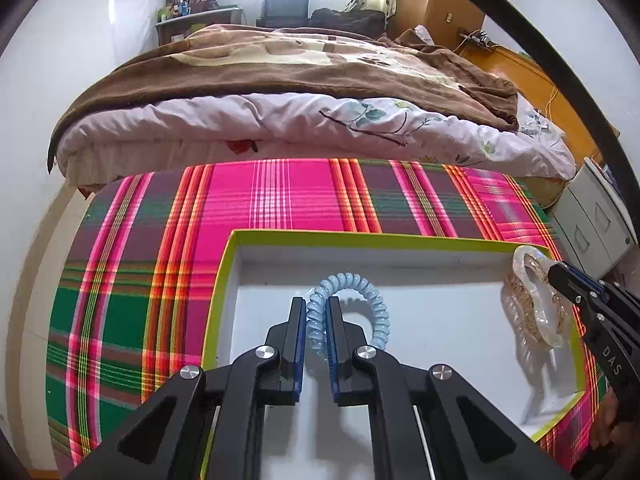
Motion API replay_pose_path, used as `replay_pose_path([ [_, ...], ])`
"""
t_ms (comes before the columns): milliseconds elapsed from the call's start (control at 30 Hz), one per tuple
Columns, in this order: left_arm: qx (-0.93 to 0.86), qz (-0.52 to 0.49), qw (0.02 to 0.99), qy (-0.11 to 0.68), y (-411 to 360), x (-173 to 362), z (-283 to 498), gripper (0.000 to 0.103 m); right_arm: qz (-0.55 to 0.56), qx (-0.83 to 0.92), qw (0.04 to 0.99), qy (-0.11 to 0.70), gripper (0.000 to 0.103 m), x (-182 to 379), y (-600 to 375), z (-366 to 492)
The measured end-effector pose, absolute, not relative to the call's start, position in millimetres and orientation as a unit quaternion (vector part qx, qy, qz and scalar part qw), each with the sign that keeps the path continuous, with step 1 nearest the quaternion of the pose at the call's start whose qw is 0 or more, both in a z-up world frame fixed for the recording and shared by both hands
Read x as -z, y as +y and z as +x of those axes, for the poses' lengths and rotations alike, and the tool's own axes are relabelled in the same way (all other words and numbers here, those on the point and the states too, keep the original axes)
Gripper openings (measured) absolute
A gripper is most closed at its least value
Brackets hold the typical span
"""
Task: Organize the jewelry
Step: 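Open the left tool to drop the coil tie while the right tool releases the clip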
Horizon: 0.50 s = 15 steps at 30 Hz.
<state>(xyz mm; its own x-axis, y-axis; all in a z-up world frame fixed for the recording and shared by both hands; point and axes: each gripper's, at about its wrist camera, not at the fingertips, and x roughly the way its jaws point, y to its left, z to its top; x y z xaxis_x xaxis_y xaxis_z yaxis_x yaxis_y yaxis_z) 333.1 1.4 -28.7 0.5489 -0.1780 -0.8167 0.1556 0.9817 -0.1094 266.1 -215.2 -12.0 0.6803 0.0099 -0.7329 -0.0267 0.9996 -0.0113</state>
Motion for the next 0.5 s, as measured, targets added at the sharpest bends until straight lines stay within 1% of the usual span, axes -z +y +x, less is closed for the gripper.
replay_pose_path([
  [167,0.092,-0.022,0.875,0.475,4.6,32.4,334.1,0.01,-0.013,-0.002,0.915,0.404,0.01,13.8,-216.8,266.6],
  [233,0.087,-0.023,0.874,0.477,5.8,32.9,333.5,0.017,-0.011,-0.001,0.915,0.403,0.012,12.8,-217.6,266.1],
  [300,0.087,-0.026,0.874,0.477,7.3,32.7,332.3,0.03,-0.012,0.003,0.916,0.402,0.017,12.1,-217.8,265.9],
  [433,0.087,-0.025,0.875,0.476,7.6,30.5,328.7,0.034,-0.006,-0.001,0.916,0.401,0.018,9.1,-218.9,264.2],
  [500,0.086,-0.029,0.875,0.476,8.5,28.5,325.5,0.046,-0.006,-0.002,0.918,0.397,0.021,5.7,-218.8,261.8],
])
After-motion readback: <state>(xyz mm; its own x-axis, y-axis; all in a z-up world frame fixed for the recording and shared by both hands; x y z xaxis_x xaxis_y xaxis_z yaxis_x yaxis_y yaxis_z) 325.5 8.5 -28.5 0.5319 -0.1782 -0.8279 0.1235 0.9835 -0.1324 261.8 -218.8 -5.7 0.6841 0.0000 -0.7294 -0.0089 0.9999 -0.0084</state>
